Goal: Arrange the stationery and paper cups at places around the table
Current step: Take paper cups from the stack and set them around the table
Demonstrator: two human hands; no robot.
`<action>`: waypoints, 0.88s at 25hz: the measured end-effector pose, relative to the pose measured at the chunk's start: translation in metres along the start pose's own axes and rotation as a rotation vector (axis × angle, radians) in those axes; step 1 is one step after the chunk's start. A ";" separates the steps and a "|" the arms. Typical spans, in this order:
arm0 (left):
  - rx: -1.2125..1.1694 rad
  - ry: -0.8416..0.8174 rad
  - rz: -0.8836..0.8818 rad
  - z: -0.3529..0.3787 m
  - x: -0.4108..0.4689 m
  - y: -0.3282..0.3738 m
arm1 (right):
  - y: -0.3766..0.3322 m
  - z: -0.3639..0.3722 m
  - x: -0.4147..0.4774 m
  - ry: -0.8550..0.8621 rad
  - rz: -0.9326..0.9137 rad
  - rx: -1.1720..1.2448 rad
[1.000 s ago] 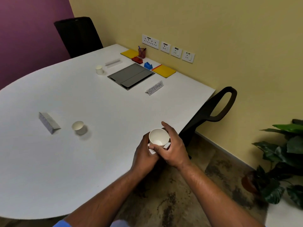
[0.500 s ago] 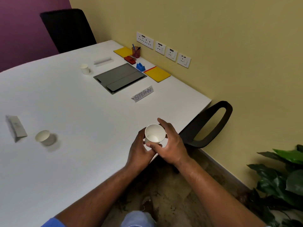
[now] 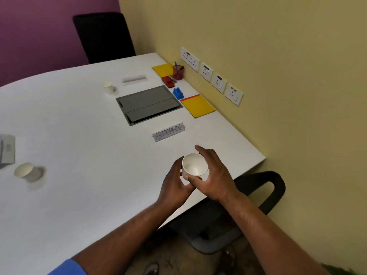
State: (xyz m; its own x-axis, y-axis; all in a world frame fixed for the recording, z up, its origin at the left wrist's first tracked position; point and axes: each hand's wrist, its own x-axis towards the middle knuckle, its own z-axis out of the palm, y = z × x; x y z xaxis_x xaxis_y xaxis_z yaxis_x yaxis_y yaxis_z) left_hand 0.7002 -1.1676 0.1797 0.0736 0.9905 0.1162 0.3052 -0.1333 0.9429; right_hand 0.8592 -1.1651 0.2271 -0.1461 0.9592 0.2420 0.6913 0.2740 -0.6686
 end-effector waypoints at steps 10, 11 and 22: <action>0.128 0.274 -0.157 0.119 0.057 0.028 | 0.124 -0.066 0.084 -0.256 -0.259 0.117; 0.140 0.274 -0.172 0.121 0.063 0.025 | 0.129 -0.066 0.090 -0.265 -0.265 0.129; 0.351 0.153 -0.186 0.148 0.149 -0.026 | 0.197 -0.051 0.161 -0.203 -0.113 0.171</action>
State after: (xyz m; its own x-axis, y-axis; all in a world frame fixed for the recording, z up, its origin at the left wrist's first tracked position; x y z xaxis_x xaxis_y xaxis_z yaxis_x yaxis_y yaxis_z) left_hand 0.8439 -1.0216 0.1265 -0.1469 0.9889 0.0240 0.6066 0.0709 0.7919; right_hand 1.0081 -0.9603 0.1706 -0.3665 0.9114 0.1874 0.5360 0.3714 -0.7581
